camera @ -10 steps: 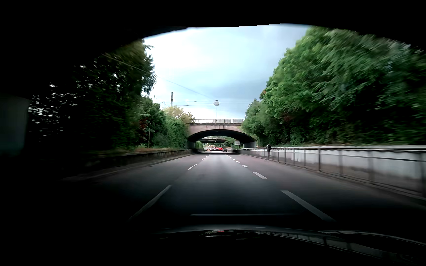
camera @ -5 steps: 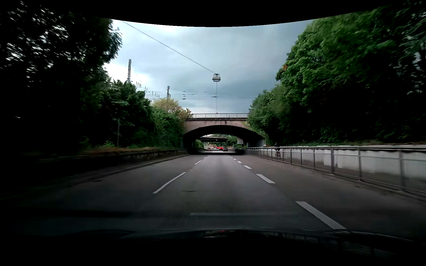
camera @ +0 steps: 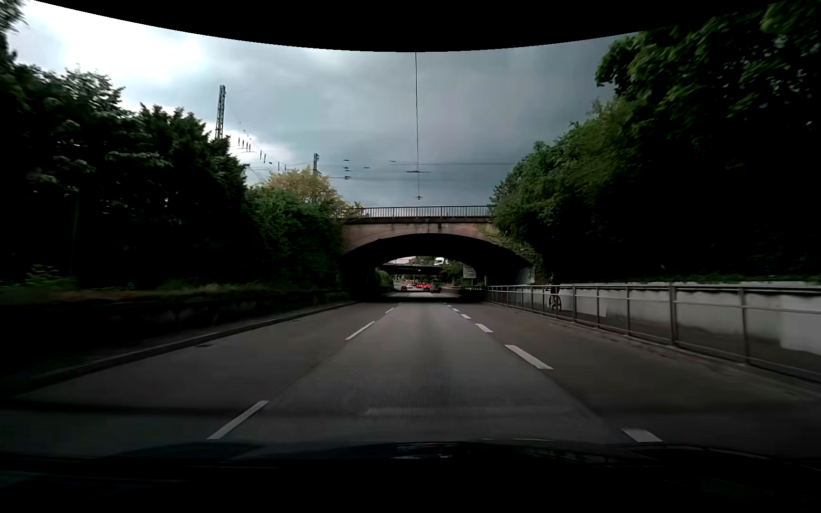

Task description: Follow the waypoints while adhering to traffic rules and regulations

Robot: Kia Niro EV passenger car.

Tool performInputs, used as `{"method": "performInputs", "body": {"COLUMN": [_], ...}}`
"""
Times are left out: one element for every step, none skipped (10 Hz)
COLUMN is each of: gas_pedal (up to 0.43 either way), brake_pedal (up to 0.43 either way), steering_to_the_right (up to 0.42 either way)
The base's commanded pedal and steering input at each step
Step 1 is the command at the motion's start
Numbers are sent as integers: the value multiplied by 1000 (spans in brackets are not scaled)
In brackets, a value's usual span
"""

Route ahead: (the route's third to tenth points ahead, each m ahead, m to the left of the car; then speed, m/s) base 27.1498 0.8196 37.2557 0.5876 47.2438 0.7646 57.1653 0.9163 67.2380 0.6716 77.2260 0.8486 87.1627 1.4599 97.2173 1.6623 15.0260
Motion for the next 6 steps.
{"method": "performInputs", "body": {"gas_pedal": [67, 67, 67, 67, 67, 67], "brake_pedal": [0, 0, 0, 0, 0, 0], "steering_to_the_right": [-2, -3, -3, -2, -3, -2]}}
